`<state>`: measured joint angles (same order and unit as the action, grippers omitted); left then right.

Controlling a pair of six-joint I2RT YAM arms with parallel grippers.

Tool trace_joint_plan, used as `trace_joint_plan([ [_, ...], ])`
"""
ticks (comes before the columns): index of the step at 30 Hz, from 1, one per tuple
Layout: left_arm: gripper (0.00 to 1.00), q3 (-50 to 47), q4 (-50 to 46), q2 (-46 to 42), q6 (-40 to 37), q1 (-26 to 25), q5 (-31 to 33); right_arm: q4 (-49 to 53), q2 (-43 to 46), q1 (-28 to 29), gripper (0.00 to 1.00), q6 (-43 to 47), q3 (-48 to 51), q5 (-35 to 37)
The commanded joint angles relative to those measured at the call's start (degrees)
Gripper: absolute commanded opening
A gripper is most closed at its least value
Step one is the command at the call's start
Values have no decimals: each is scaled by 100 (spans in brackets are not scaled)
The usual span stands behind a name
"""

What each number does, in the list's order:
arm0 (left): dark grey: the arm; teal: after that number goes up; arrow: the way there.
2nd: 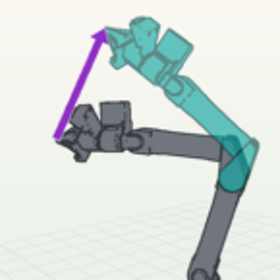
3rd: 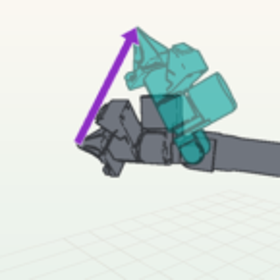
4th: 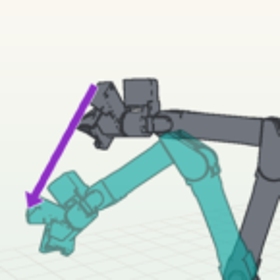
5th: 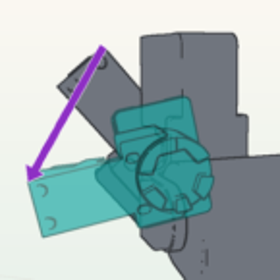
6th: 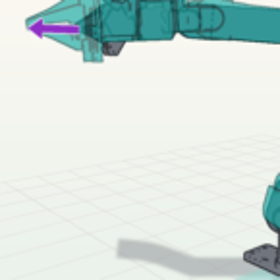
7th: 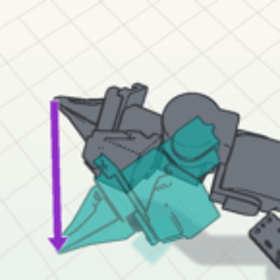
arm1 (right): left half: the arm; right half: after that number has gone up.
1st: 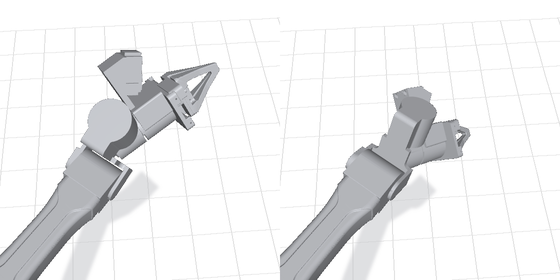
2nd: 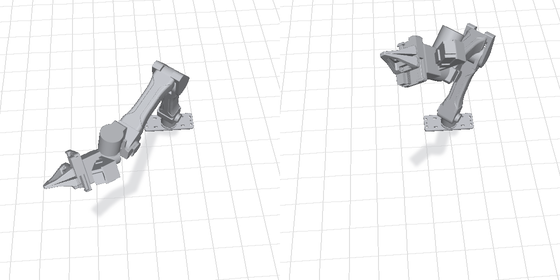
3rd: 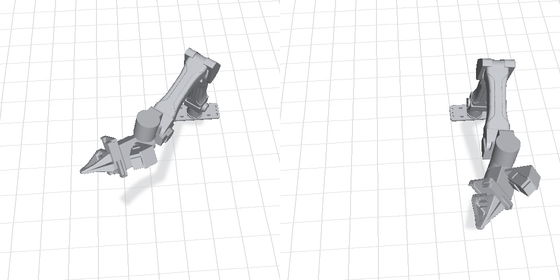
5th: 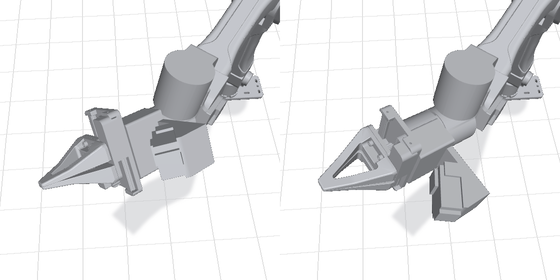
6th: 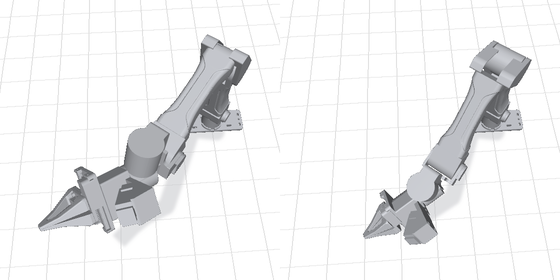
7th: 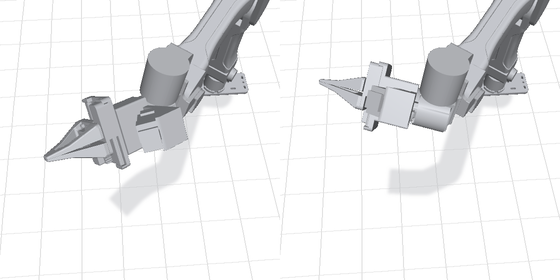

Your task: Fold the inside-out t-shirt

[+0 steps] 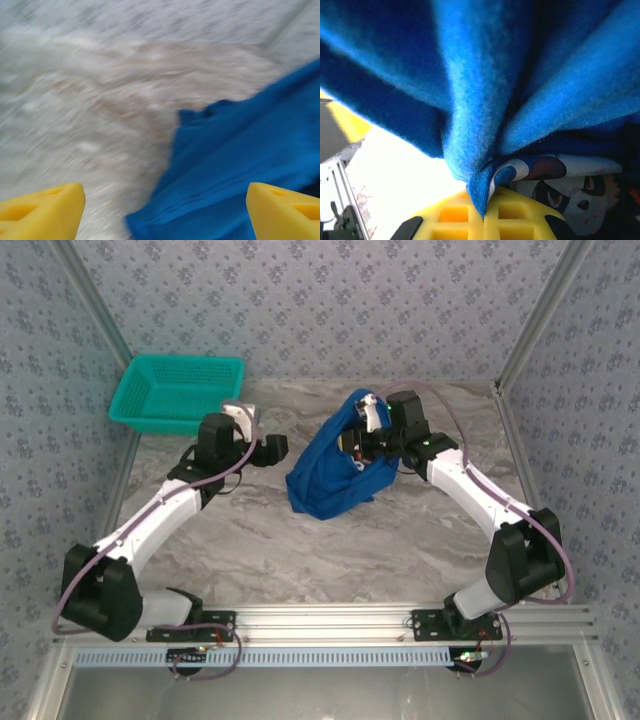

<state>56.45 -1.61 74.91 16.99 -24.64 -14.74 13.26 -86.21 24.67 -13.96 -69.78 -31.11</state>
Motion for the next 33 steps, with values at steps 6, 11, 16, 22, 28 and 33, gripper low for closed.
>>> trace_joint_plan([
  [6,82,1462,-134,1234,-1121,-744,-1795,467,194,76,0,728,-132,-354],
  [11,68,2127,-225,1739,-948,-788,-2072,452,200,82,0,772,-32,-360],
  [16,28,2760,-364,2307,-640,-667,-1894,483,256,144,0,867,75,-446],
  [22,0,3343,205,2839,838,-35,-1806,938,485,302,0,1332,96,-464],
  [28,0,4255,-1256,3630,814,17,-763,765,893,546,0,1320,-157,-568],
  [33,0,3743,-1487,3704,933,433,31,722,1643,489,0,1235,-608,242],
])
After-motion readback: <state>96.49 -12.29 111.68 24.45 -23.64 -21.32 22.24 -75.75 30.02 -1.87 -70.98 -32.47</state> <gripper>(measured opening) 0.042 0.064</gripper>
